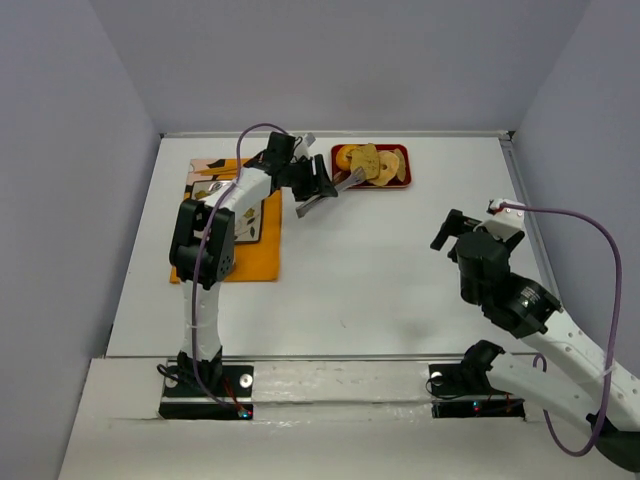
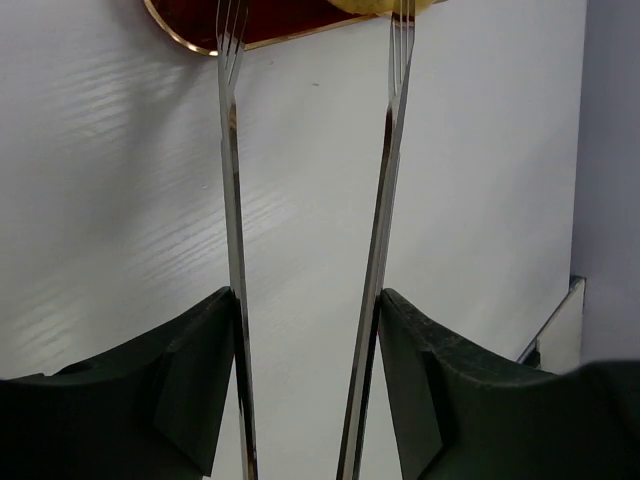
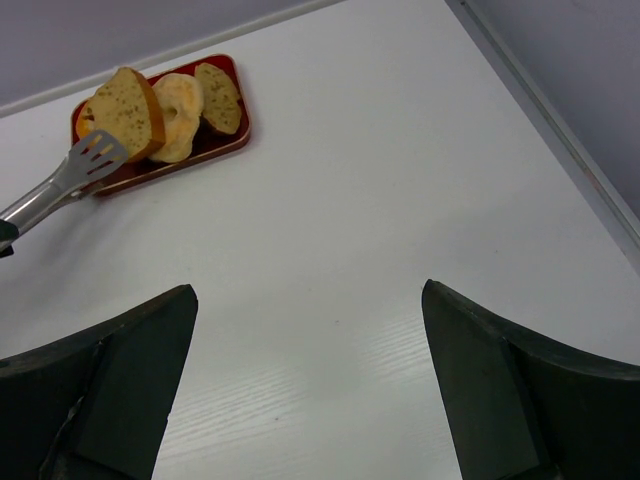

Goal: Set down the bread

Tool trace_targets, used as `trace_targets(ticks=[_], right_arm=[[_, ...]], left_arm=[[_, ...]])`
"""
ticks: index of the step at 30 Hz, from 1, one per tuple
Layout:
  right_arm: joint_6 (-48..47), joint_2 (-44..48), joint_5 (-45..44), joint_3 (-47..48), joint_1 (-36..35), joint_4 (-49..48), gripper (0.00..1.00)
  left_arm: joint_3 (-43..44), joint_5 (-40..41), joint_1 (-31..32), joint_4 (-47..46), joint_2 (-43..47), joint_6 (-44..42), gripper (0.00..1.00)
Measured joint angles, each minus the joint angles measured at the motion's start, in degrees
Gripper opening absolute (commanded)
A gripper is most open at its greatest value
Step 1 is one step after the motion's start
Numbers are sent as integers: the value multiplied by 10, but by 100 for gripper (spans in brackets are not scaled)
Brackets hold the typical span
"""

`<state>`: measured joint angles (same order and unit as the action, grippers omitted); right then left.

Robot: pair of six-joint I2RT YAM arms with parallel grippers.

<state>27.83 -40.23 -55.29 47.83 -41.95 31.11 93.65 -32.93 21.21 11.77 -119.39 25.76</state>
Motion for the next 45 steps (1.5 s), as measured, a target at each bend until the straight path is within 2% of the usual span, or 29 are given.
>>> trace_targets(ticks=[8,20,27,29,33,36,39,45], right_arm=[[-2,2,0,0,0,-3,100],[-11,27,0,0,0,-4,100],[-17,41,-2,0,0,-5,100],[-17,43,-3,0,0,-7,100],[-21,45,-4,0,0,-7,100],[-21,47,-5,0,0,-7,100],[-22,47,-5,0,0,-7,100],[-23,47,-6,0,0,-7,100]], left_arm=[[0,-38,0,-17,0,1,66],[34,-50,0,-21,-35,19,66],[41,-54,0,-27,-49,35,59],[43,-57,0,-30,-55,40,55],[43,-63,0,-38,-62,55,40],[43,-68,0,-48,-62,69,26],[43,-73,0,-66,-62,79,7],[43,-75,-1,-79,-62,86,6]])
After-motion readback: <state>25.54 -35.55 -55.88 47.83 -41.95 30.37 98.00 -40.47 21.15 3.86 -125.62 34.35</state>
